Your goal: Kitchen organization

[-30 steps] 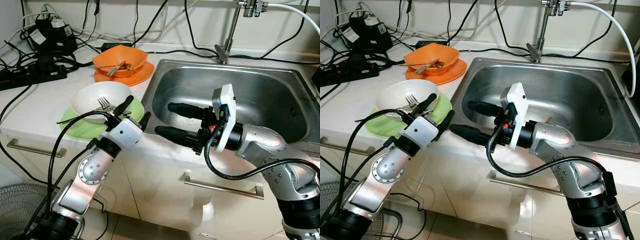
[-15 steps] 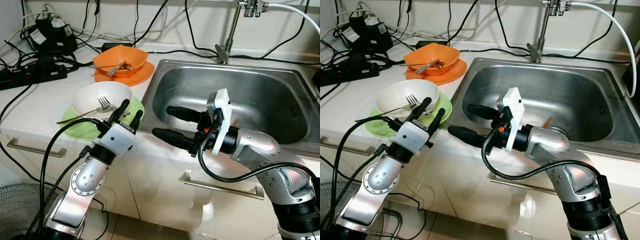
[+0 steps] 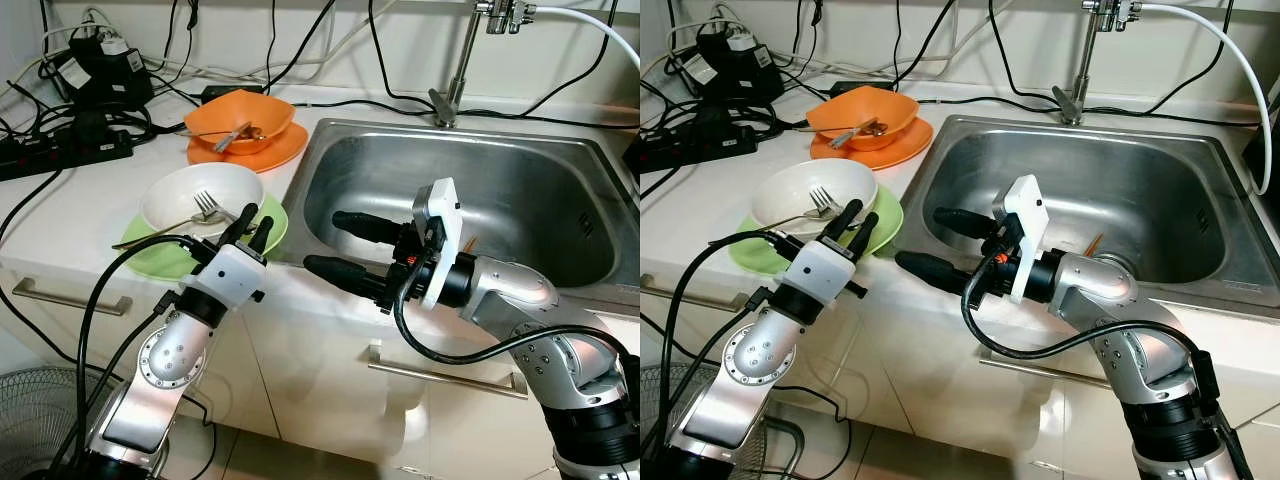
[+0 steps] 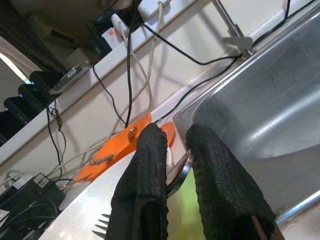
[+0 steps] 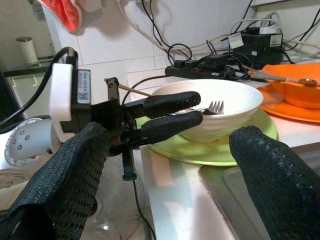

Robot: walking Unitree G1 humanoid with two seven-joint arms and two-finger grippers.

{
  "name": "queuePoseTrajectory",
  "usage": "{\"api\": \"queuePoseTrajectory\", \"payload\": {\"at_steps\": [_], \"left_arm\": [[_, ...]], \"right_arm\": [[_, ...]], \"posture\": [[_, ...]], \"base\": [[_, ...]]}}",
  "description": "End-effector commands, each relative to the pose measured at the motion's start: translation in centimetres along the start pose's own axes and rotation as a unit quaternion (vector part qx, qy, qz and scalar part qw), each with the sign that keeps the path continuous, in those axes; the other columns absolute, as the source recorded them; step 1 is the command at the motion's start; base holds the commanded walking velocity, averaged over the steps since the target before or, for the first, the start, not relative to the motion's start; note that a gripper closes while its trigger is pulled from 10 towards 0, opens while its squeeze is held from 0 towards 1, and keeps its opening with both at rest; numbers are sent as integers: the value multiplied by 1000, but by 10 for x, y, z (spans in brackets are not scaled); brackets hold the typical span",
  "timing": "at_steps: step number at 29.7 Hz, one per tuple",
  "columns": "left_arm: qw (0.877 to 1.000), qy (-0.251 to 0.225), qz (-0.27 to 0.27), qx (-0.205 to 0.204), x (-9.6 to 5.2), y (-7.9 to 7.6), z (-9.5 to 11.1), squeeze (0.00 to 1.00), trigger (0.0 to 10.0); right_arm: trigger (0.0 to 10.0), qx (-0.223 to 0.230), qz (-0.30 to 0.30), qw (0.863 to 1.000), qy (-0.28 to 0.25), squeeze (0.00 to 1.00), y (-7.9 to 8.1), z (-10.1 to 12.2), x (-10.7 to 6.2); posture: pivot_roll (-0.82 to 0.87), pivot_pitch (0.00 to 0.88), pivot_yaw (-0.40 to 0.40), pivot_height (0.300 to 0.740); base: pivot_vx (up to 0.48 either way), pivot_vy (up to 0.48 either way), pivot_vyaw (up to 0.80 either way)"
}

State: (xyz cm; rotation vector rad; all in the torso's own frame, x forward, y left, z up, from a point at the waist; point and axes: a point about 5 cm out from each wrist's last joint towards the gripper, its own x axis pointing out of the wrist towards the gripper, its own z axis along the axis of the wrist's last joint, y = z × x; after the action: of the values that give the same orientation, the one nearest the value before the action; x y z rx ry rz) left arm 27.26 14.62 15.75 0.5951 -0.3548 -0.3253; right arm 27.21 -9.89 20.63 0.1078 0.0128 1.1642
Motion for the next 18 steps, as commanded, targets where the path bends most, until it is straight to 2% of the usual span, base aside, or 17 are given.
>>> {"api": "queuePoseTrajectory", "payload": {"at_steps": [1,8,9,10,11,12,18], "left_arm": [[1000,16,1,15,1,6,-5,0,10000],[999,22,-5,24,2,7,-9,0,10000],[999,22,-5,24,3,7,-9,0,5020],[1000,20,-5,22,3,7,-9,0,706],[1000,20,-5,22,3,7,-9,0,706],[1000,18,-6,22,3,7,-8,0,0],[1000,5,-11,24,5,6,-3,0,0]], "right_arm": [[10000,1,-1,1000,2,0,0,-3,0],[10000,2,-1,1000,2,0,1,-3,0],[10000,2,-1,1000,2,0,1,-3,0],[10000,2,-2,1000,2,0,1,-3,0],[10000,2,-2,1000,2,0,1,-3,0],[10000,2,-2,1000,2,0,1,-3,0],[10000,5,-6,1000,1,0,1,-4,0]], "posture": [[-69,0,57,740],[-71,0,55,740],[-71,0,55,740],[-73,0,56,740],[-73,0,56,740],[-73,0,57,740],[-72,0,58,740]], "base": [[0,0,0],[0,0,0],[0,0,0],[0,0,0],[0,0,0],[0,0,0],[0,0,0]]}}
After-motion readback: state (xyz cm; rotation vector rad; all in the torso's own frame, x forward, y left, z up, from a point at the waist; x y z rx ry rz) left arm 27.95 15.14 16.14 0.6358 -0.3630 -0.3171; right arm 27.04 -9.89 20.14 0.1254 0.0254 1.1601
